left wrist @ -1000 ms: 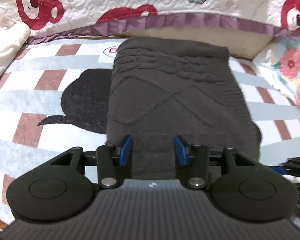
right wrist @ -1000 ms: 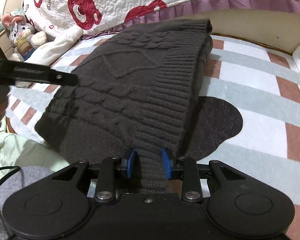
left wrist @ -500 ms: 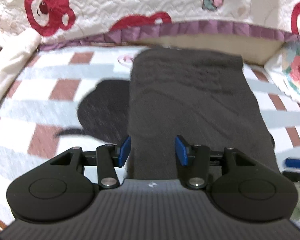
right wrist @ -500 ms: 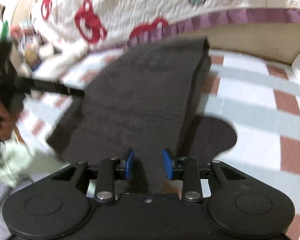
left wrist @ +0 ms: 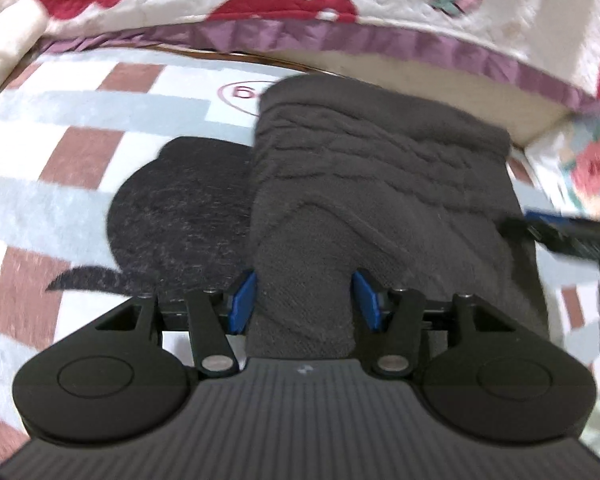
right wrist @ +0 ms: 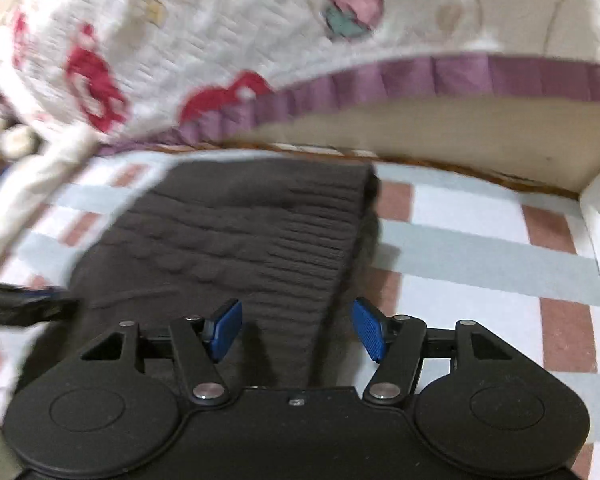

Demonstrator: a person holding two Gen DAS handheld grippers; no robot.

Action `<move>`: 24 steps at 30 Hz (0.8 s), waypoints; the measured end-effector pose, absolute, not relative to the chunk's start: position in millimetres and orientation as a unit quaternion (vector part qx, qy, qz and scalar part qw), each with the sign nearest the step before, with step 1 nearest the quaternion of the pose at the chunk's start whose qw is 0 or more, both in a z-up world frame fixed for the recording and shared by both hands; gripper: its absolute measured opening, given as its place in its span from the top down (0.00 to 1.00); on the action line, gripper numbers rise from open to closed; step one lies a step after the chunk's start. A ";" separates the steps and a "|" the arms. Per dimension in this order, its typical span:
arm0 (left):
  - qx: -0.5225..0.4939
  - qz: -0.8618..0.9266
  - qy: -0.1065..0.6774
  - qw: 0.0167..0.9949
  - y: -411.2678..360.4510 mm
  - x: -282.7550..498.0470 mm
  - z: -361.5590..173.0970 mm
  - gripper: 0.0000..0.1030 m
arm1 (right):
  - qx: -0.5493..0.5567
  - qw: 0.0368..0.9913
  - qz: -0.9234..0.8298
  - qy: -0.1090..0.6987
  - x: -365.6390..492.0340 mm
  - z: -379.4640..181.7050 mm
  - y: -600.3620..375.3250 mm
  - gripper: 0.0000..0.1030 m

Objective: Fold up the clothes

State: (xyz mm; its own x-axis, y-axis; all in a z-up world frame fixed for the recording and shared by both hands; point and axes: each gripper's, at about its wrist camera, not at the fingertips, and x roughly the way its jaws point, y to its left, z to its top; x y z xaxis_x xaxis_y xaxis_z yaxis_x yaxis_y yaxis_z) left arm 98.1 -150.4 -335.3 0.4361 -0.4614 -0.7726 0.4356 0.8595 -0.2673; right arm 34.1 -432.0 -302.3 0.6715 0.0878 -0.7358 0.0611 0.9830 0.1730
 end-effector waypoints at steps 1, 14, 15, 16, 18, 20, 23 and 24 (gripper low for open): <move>-0.003 -0.269 0.458 0.847 -152.7 96.4 -335.5 0.51 | 0.104 0.907 -0.009 0.408 39.2 -310.4 -436.1 0.28; -0.082 -0.334 0.499 0.795 -107.4 124.5 -320.7 0.46 | 0.337 0.846 0.035 0.411 14.6 -337.5 -483.1 0.40; -0.106 -0.333 0.511 0.785 -99.2 127.2 -329.2 0.46 | 0.349 0.839 0.046 0.414 9.6 -340.7 -484.5 0.40; -0.123 -0.331 0.518 0.779 -93.5 127.2 -336.7 0.46 | 0.359 0.831 0.056 0.421 4.2 -344.9 -485.9 0.39; -0.155 -0.334 0.526 0.766 -84.9 126.5 -351.2 0.46 | 0.366 0.822 0.072 0.431 -3.8 -352.7 -486.1 0.39; -0.186 -0.337 0.530 0.755 -80.4 127.6 -358.0 0.46 | 0.373 0.814 0.082 0.437 -9.6 -358.8 -485.5 0.39; -0.231 -0.341 0.535 0.737 -73.5 129.2 -368.3 0.45 | 0.383 0.810 0.088 0.436 -14.1 -364.0 -483.2 0.39; -0.246 -0.342 0.537 0.731 -71.3 129.7 -371.8 0.45 | 0.385 0.809 0.090 0.435 -13.8 -365.0 -482.3 0.39</move>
State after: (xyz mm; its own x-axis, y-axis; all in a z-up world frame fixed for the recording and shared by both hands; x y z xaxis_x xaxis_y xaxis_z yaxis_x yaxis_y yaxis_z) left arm 129.7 -71.3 -371.8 0.1903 -0.7643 -0.6161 0.2357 0.6448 -0.7271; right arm -13.8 -482.3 -365.0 0.6046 0.4808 -0.6350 0.1907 0.6867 0.7015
